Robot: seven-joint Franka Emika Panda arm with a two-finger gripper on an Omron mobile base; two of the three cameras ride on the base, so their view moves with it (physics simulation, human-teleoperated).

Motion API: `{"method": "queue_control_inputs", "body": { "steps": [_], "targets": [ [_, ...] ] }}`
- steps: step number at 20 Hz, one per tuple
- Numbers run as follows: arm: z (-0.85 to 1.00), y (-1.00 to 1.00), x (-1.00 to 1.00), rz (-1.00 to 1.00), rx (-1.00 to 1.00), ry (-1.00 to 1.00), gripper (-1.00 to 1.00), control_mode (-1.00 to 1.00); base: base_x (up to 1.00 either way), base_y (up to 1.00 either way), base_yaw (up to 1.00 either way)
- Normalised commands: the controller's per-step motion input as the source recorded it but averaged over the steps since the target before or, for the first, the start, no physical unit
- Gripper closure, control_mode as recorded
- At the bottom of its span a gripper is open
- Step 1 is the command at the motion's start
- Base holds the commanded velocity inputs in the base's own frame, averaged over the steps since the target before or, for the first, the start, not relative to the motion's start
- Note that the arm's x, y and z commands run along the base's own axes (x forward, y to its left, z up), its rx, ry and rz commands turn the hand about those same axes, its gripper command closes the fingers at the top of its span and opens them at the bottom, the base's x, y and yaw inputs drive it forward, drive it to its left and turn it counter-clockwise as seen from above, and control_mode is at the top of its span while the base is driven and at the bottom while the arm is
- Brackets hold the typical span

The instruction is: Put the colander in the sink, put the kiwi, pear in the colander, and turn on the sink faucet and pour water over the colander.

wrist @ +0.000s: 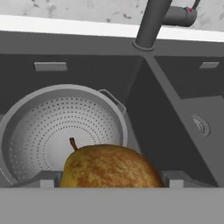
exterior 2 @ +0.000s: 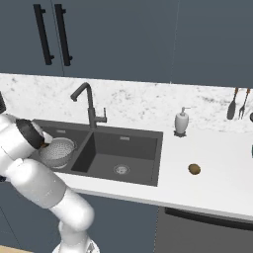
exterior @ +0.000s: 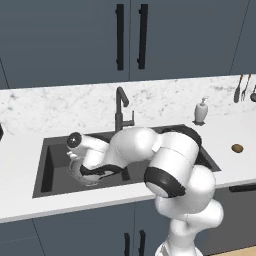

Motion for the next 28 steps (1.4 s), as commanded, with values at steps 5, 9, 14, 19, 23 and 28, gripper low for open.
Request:
{"method": "queue_control_inputs", "body": {
  "steps": [5,9,14,19,23,28],
  "targets": [
    [-0.42,0.19,0.52,0.00,-0.07,0.05,1.00,-1.00,0.00,0.00,0.00],
    [-0.39,0.09,0.33,0.00,-0.05,0.00,1.00,-1.00,0.00,0.00,0.00],
    [-0.26,0.08,0.03,0.05,0.00,0.00,1.00,-1.00,0.00,0.00,0.00],
    [-0.02,0.14,0.15,0.05,0.02,0.00,1.00,-1.00,0.00,0.00,0.00],
    [-0.11,0.05,0.09,0.03,0.01,0.00,1.00,-1.00,0.00,0.00,0.00],
    [-0.24,0.00,0.00,0.04,0.00,0.00,1.00,-1.00,0.00,0.00,0.00]
  ]
}}
